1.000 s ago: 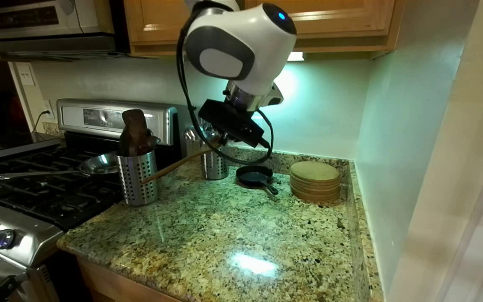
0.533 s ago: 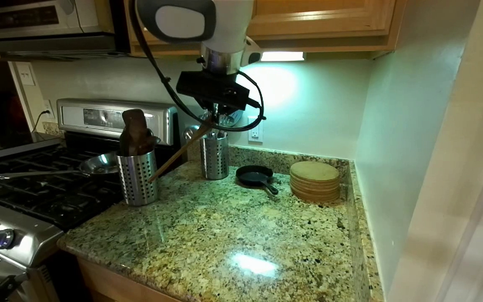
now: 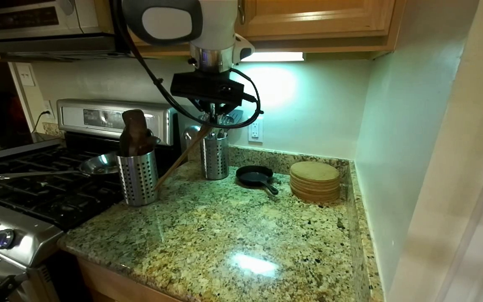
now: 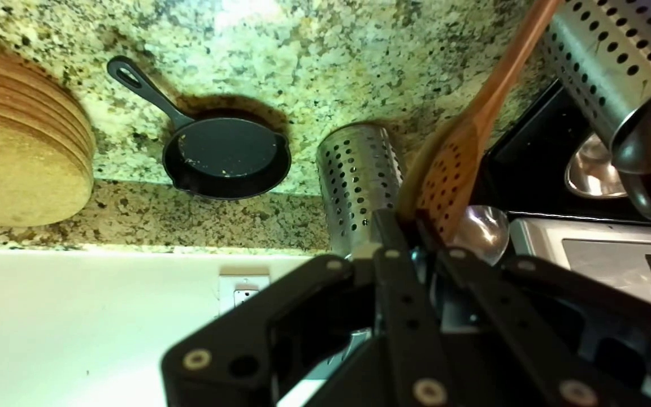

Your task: Pick up the wooden spoon from the counter and put it in the metal container

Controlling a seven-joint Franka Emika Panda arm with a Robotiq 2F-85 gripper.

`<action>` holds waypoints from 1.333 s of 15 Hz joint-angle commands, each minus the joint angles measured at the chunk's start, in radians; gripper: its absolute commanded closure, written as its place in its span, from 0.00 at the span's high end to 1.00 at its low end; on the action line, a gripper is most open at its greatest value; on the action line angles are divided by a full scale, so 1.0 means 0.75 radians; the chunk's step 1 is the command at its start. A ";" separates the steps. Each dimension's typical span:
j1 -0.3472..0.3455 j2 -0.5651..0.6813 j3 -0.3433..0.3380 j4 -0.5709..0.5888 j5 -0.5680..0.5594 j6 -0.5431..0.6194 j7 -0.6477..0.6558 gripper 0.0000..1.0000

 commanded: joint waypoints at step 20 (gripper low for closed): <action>0.245 -0.503 -0.055 -0.200 -0.251 0.332 -0.029 0.05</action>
